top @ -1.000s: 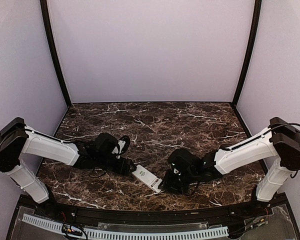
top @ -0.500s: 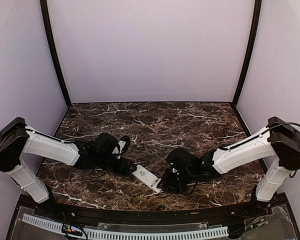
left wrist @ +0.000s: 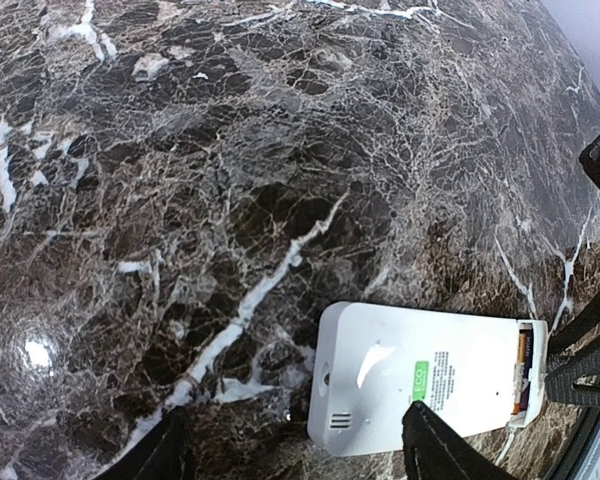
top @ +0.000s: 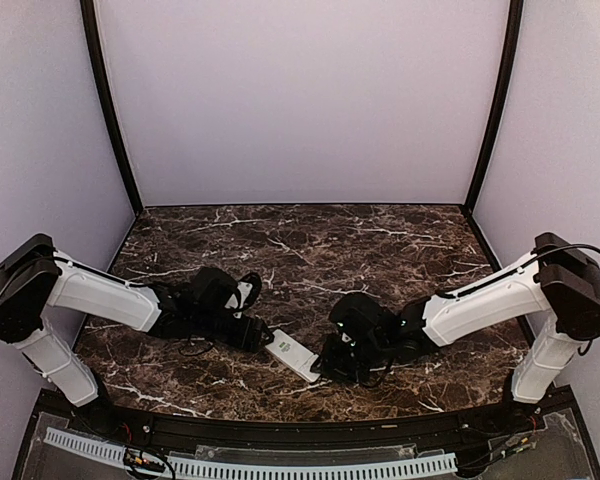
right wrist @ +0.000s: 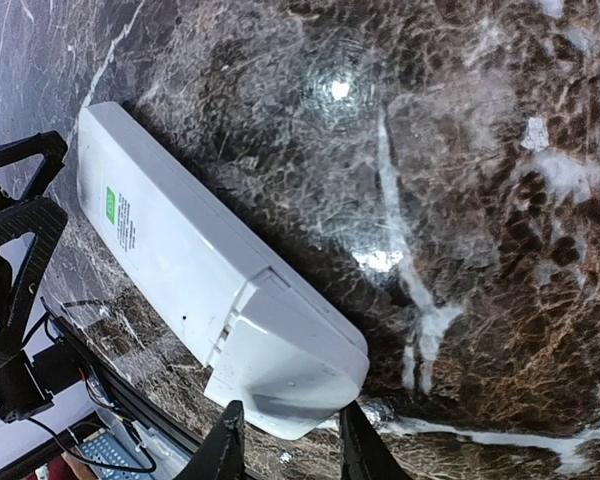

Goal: Load the batteries into the remote control
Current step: Load the battery cover onto the remote control without the battery cover.

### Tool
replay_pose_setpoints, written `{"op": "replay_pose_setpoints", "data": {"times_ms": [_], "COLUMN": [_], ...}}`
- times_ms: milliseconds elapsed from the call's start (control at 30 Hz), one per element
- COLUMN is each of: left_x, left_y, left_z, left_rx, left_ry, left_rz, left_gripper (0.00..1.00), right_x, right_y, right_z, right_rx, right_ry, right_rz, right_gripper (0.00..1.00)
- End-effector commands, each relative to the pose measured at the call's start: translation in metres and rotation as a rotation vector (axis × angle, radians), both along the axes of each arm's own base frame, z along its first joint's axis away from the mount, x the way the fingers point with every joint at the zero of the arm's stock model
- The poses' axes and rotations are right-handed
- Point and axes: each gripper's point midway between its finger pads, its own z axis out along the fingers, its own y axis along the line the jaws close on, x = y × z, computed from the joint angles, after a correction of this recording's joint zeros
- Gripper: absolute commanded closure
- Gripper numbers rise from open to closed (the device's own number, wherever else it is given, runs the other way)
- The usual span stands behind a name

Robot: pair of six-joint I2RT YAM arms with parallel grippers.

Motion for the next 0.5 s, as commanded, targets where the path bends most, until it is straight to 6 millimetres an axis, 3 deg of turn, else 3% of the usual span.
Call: {"op": "replay_pose_setpoints", "data": {"times_ms": [0,467], "left_x": [-0.0002,-0.0009], "left_y": [-0.0022,-0.0020], "left_z": [0.0002,0.0007], "left_rx": [-0.006,-0.007], "left_ry": [0.000,-0.002], "left_rz": [-0.017,-0.022], "left_gripper": [0.30,0.30], "right_x": [0.0096,0.0123], "right_y": [0.0046,0.0063], "right_z": [0.0059,0.0035], "right_rx": [0.006,-0.010], "right_ry": [-0.022,-0.022], "right_rz": [-0.025,-0.015], "right_gripper": [0.70,0.69]}}
